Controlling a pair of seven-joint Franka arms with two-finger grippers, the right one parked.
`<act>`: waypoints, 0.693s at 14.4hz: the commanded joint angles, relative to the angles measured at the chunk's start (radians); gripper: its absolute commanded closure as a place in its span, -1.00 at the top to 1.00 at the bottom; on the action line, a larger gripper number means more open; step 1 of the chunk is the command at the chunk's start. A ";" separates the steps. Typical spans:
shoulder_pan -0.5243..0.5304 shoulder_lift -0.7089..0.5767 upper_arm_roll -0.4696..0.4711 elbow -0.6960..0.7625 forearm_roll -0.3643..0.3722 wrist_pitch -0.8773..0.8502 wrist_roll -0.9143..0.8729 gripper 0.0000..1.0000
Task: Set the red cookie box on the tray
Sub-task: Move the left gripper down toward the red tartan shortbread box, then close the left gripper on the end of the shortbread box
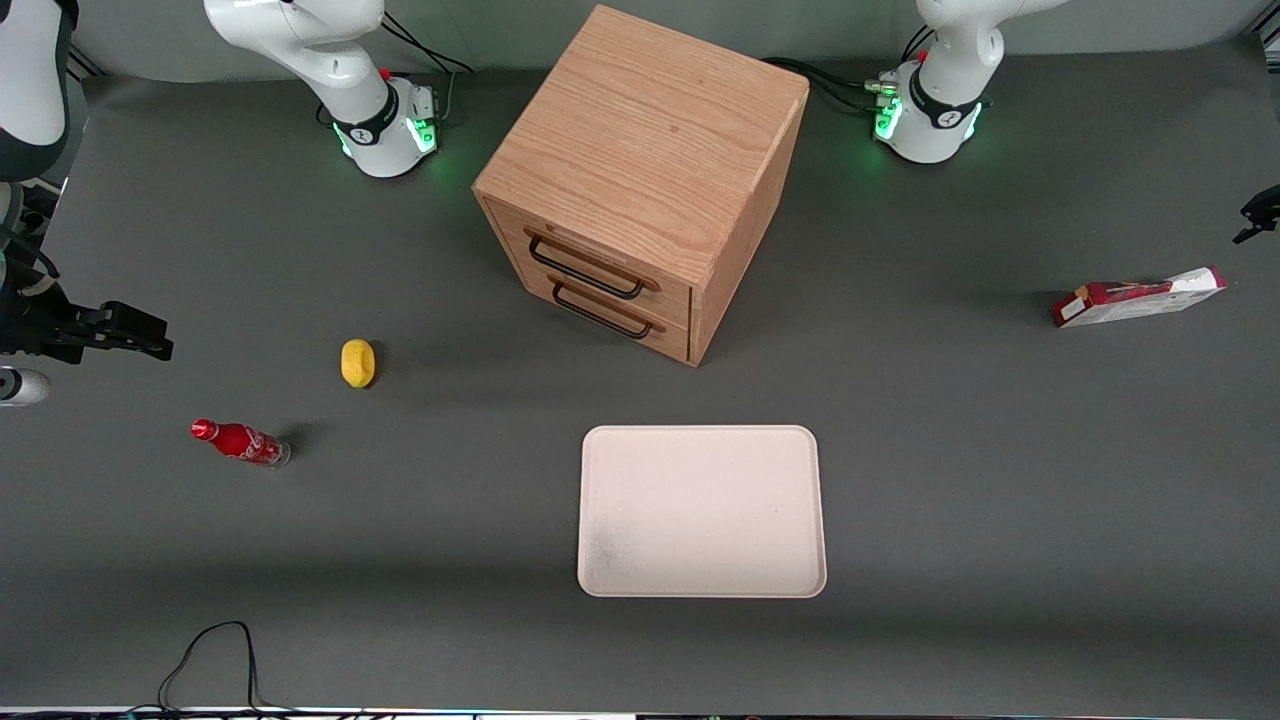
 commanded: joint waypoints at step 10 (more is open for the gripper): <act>0.067 0.101 0.089 -0.428 -0.053 0.575 0.476 1.00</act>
